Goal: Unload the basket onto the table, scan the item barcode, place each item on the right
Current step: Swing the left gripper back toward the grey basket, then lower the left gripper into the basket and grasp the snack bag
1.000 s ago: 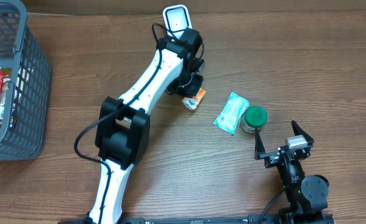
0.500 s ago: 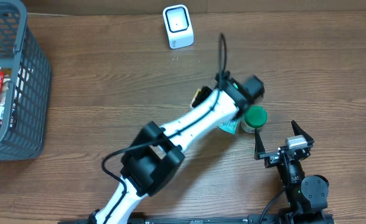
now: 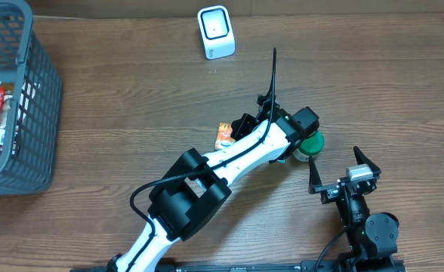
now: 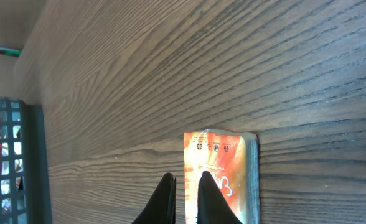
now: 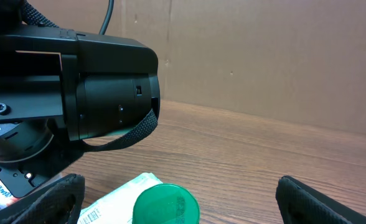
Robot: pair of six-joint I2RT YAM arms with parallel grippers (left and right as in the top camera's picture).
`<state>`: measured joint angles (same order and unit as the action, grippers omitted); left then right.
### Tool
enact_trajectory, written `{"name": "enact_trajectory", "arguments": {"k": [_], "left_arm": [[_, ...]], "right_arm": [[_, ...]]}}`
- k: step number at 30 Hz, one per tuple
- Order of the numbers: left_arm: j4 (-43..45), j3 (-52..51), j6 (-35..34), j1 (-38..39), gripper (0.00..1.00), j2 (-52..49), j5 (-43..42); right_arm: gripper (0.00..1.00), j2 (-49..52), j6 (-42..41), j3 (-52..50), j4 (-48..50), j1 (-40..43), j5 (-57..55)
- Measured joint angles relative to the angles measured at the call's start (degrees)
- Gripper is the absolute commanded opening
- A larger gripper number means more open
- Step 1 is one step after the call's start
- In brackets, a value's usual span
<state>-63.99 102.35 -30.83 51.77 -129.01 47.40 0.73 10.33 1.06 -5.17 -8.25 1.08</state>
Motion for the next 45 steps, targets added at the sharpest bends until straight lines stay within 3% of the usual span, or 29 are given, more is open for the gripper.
{"name": "enact_trajectory", "arguments": {"k": [7, 15, 18, 19, 21, 24, 30, 34, 40, 45], "left_arm": [[-2.6, 1.8, -0.8, -2.9, 0.04, 0.3, -6.7], [-3.3, 14.2, 2.6, -16.1, 0.07, 10.9, -14.0], [-2.6, 22.6, 5.4, -22.9, 0.44, 17.0, -14.3], [-1.9, 25.5, 6.7, -25.7, 0.64, 19.1, -14.3], [-0.8, 30.1, 8.7, -31.7, 0.83, 22.6, -14.3], [0.7, 34.8, 12.1, -42.9, 0.98, 26.9, -14.1], [-1.7, 36.0, 17.8, -62.9, 1.0, 28.9, -13.8], [-5.3, 35.9, 20.1, -73.8, 1.0, 25.9, -18.1], [-8.5, 35.9, 26.6, -85.2, 1.0, 19.1, -28.9], [-11.7, 35.9, 30.1, -89.2, 1.0, 11.3, -33.9]], "right_arm": [[1.0, 0.0, 0.0, 0.0, 0.0, 0.0, 0.0], [1.0, 0.0, 0.0, 0.0, 0.0, 0.0, 0.0], [1.0, 0.0, 0.0, 0.0, 0.0, 0.0, 0.0], [1.0, 0.0, 0.0, 0.0, 0.0, 0.0, 0.0], [1.0, 0.0, 0.0, 0.0, 0.0, 0.0, 0.0], [1.0, 0.0, 0.0, 0.0, 0.0, 0.0, 0.0], [1.0, 0.0, 0.0, 0.0, 0.0, 0.0, 0.0], [1.0, 0.0, 0.0, 0.0, 0.0, 0.0, 0.0], [1.0, 0.0, 0.0, 0.0, 0.0, 0.0, 0.0], [1.0, 0.0, 0.0, 0.0, 0.0, 0.0, 0.0]]}}
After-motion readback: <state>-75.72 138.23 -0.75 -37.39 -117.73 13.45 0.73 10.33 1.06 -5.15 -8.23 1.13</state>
